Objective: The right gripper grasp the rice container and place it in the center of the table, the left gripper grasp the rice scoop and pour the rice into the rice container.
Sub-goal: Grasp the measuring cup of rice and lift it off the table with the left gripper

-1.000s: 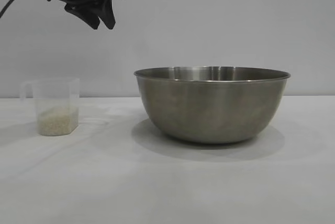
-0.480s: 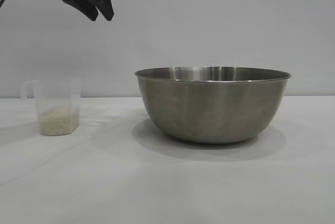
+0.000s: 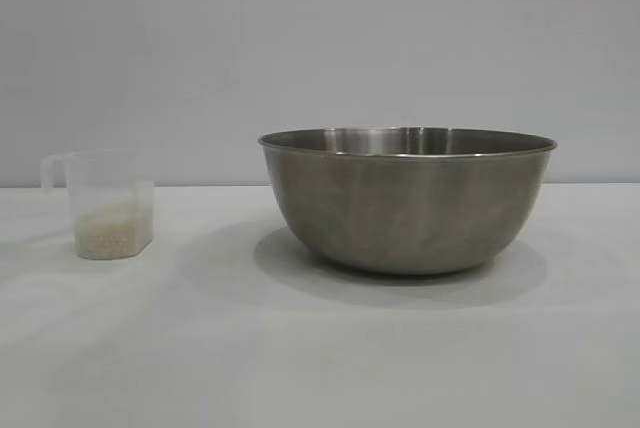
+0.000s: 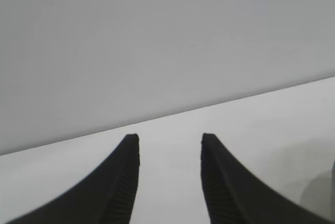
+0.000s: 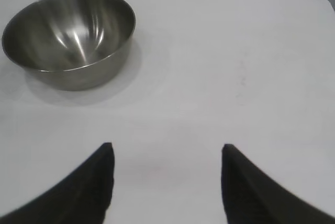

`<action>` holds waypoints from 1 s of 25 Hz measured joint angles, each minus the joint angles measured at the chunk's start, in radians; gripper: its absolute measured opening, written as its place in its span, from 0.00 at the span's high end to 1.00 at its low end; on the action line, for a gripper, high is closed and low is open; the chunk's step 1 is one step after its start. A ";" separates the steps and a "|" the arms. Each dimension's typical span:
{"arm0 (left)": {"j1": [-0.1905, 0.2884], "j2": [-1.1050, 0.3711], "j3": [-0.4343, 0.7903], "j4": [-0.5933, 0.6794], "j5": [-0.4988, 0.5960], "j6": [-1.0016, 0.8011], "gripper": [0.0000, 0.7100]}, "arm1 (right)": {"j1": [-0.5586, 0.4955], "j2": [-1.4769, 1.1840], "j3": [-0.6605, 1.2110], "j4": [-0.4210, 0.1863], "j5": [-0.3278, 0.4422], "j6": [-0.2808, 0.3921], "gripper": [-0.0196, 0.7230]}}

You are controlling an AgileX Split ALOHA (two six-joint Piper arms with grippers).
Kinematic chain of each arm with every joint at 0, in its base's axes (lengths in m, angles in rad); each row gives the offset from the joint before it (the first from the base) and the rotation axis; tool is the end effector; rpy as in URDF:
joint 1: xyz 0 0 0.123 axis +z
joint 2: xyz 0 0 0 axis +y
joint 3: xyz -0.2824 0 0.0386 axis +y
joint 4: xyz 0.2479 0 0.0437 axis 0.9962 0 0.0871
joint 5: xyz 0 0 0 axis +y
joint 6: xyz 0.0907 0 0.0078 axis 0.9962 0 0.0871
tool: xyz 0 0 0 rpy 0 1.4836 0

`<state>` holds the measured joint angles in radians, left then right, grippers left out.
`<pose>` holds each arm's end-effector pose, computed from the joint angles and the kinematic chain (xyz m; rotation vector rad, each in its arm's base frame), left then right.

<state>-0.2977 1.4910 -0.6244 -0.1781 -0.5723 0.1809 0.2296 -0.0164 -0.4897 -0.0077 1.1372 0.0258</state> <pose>0.2877 -0.0792 0.2275 0.2234 1.7713 -0.1063 -0.0091 -0.0028 0.2681 -0.2147 2.1070 0.1428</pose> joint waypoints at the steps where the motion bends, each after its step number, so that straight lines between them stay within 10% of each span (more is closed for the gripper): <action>1: 0.000 -0.007 0.040 -0.007 -0.032 0.001 0.64 | 0.000 0.000 0.000 0.000 0.000 0.000 0.44; 20: 0.000 0.157 0.352 0.019 -0.393 -0.049 0.64 | 0.000 0.000 0.000 0.000 0.000 -0.002 0.44; 25: 0.000 0.315 0.352 0.039 -0.535 -0.074 0.64 | 0.000 0.000 0.000 0.000 0.000 -0.002 0.20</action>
<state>-0.2977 1.8059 -0.2723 -0.1392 -1.1068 0.1073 0.2296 -0.0164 -0.4897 -0.0077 1.1372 0.0234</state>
